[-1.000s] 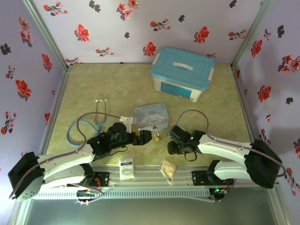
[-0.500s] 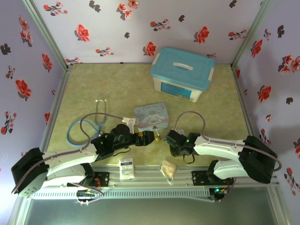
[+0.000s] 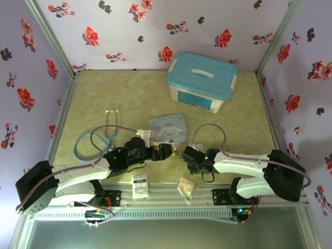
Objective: Unlock a padlock with a key
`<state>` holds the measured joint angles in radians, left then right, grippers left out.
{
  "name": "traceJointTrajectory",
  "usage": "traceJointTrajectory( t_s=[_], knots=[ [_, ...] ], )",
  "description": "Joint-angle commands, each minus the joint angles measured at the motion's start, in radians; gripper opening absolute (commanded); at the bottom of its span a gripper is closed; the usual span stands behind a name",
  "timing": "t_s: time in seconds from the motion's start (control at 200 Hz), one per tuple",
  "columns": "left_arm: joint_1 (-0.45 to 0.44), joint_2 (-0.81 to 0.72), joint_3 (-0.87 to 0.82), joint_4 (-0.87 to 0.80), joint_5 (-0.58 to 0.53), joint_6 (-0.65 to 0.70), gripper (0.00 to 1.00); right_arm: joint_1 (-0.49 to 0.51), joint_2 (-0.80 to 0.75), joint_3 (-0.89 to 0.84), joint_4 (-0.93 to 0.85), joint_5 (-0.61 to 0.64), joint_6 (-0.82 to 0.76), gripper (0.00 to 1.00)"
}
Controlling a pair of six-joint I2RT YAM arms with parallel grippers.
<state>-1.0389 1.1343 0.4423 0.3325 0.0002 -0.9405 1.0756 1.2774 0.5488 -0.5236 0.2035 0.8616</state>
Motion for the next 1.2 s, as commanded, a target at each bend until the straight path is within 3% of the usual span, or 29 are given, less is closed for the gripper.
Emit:
traceJointTrajectory(
  t_s=[0.0, 0.36, 0.775, 1.195],
  knots=[
    [-0.006, 0.014, 0.007, 0.04, -0.016, -0.01, 1.0, 0.025, 0.004, -0.026, -0.032, -0.059, 0.036, 0.29],
    [-0.007, 0.04, 0.009, 0.063, -0.015, -0.016, 1.0, 0.054, -0.022, -0.047, -0.065, -0.045, 0.064, 0.25],
    [-0.007, 0.074, 0.02, 0.08, -0.014, -0.009, 1.0, 0.052, -0.01, -0.052, -0.018, 0.007, 0.033, 0.01],
    [-0.019, 0.136, -0.01, 0.246, -0.027, -0.091, 0.92, 0.031, -0.312, -0.104, 0.122, -0.035, -0.175, 0.0]
  ],
)
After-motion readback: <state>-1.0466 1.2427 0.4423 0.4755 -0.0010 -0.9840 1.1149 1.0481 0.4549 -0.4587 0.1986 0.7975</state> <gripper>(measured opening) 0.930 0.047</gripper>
